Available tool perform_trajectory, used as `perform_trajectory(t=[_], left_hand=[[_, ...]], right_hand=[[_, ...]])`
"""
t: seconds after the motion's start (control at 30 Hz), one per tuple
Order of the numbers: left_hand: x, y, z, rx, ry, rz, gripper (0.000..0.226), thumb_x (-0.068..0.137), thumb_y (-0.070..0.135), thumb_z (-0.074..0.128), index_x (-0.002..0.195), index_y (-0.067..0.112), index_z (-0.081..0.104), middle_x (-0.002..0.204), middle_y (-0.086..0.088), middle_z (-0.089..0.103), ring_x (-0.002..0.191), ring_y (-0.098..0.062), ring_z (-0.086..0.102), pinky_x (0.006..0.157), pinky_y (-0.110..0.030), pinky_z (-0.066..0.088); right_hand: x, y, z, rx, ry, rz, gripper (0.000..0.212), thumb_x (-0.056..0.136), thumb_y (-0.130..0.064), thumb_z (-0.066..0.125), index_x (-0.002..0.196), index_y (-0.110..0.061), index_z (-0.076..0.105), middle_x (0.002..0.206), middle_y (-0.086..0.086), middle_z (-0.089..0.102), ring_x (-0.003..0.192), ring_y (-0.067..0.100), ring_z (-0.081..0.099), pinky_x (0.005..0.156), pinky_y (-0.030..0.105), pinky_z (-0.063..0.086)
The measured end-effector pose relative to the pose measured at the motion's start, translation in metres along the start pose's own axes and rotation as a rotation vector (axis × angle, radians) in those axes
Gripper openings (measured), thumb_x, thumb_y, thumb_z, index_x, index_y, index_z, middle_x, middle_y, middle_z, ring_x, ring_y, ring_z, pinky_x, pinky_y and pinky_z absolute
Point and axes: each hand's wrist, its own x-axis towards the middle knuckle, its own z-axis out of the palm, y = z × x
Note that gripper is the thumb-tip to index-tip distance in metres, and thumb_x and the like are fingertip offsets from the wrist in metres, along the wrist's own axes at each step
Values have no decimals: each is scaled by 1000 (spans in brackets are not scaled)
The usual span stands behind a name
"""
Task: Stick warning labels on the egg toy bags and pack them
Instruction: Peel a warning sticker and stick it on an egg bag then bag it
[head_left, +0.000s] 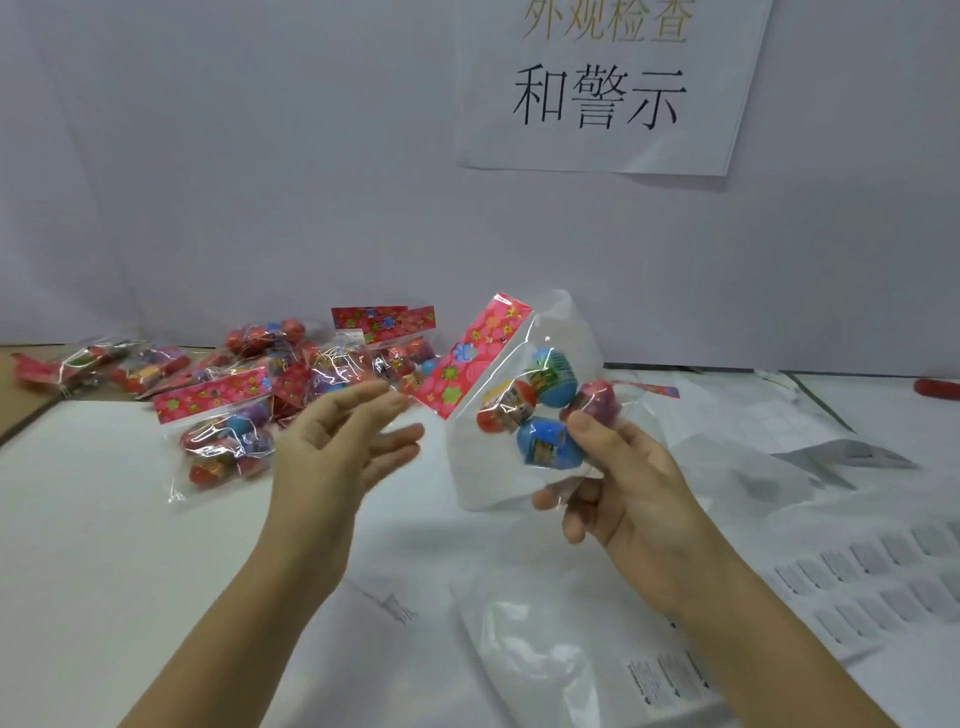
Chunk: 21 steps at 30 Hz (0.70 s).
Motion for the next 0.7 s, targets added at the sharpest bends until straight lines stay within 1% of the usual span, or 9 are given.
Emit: perform_trajectory(t=[0.07,0.1,0.17,0.23,0.3,0.4,0.43,0.57,0.7], left_hand=[[-8,-5,12,-12,-138,-117,11,68,30,80,78,24,79,94,-5,77,88,-28,74,69,-28,61],[-14,-6,17,-40,-200,-168,10,69,30,80,78,27,80,96,-5,77,90,-26,74,70,-27,60],[-23,-11,24,-114,-250,-201,17,71,37,82,84,25,80,99,-6,76,93,-22,73,71,-25,59],[-27,-14,26,-160,-214,-194,26,66,36,80,87,22,79,100,-9,75,91,-21,73,71,-26,58],[-29,-13,27,-160,-166,-194,30,63,40,73,85,20,79,95,-9,75,86,-20,72,72,-26,57],[-26,-9,26,-198,-130,-185,22,69,36,67,79,20,79,87,-8,75,75,-16,71,65,-24,59],[-26,-8,26,-201,-109,-191,20,69,35,67,76,21,79,85,-6,75,73,-15,71,63,-24,59],[-25,-7,26,-235,-41,-241,14,65,32,68,67,21,76,76,-2,72,66,-13,69,55,-22,57],[-23,-6,25,-239,-26,-251,17,65,32,67,73,17,73,76,-2,72,69,-15,69,57,-25,58]], right_hand=[[-1,4,4,48,-14,15,49,66,-34,70,109,-14,60,85,6,74,62,26,70,39,24,49],[-2,7,7,40,-21,20,50,65,-35,71,110,-14,59,87,6,74,65,27,72,42,24,52],[-4,12,11,-69,-32,26,59,63,-37,75,113,-17,54,92,6,75,73,30,73,49,27,55],[-6,19,15,-166,-45,36,64,60,-38,77,116,-20,50,93,4,75,76,30,74,53,28,56],[-7,23,17,-178,-72,36,62,62,-41,77,115,-24,50,94,4,75,76,31,74,53,30,57],[-7,21,17,-199,-40,29,55,69,-57,68,113,-27,53,94,1,75,75,30,74,52,30,56],[-7,19,16,-223,-22,12,52,72,-57,62,111,-25,53,93,0,75,75,29,74,51,30,56],[-6,17,12,-295,-3,-43,39,75,-48,58,99,-18,56,88,0,75,73,26,73,49,29,56],[-4,15,10,-231,5,-29,26,78,-37,61,91,-14,60,88,5,75,72,29,73,47,28,53]])
